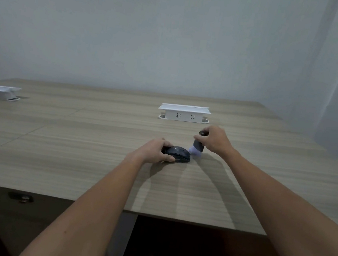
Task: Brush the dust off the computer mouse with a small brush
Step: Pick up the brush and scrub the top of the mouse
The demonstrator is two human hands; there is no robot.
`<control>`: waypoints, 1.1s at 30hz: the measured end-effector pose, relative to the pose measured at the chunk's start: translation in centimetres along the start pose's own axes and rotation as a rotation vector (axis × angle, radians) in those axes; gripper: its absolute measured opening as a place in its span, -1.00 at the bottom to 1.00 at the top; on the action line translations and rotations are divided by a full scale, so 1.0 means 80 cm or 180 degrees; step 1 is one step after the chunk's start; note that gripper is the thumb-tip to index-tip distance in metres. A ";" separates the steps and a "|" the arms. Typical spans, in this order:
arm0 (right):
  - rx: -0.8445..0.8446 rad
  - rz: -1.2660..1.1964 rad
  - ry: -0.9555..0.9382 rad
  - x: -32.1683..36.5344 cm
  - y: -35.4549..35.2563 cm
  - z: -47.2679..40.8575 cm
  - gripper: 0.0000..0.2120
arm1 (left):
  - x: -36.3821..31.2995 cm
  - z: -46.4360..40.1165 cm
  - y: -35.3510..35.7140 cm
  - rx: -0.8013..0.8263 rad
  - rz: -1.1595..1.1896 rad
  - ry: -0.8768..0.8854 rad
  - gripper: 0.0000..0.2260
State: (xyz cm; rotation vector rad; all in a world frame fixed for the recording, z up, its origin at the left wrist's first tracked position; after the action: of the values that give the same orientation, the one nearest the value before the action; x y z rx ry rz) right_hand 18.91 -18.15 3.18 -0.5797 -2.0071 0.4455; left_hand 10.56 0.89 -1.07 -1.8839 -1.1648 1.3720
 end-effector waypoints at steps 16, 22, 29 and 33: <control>0.0167 0.0257 -0.0286 0.010 0.003 0.011 -0.69 | -0.007 0.000 -0.002 0.0069 0.0068 -0.0065 -0.70; 0.0380 0.0032 -0.0236 0.004 0.007 0.011 -0.68 | -0.009 0.000 -0.001 0.0207 0.0040 -0.0102 -0.70; 0.0493 -0.0396 -0.0158 0.002 0.003 0.017 -0.62 | -0.009 0.000 -0.002 0.0361 -0.0040 -0.0174 -0.69; 0.0265 0.0057 -0.0276 0.002 -0.008 0.011 -0.69 | -0.010 -0.001 -0.003 0.0414 -0.0145 -0.0214 -0.70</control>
State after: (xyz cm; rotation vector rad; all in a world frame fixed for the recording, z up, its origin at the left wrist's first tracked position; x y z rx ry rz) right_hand 17.94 -18.67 3.20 -0.5353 -2.0562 0.5709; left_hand 10.44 0.31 -0.48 -1.7229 -1.1153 1.4597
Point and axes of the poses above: each hand's wrist, its own z-axis away from the middle knuckle, its own y-axis out of the palm, x = y × z, the point moved 6 cm from there along -z, towards the middle knuckle, and after that the axes turned 15 degrees about -x, right-handed, at the moved point
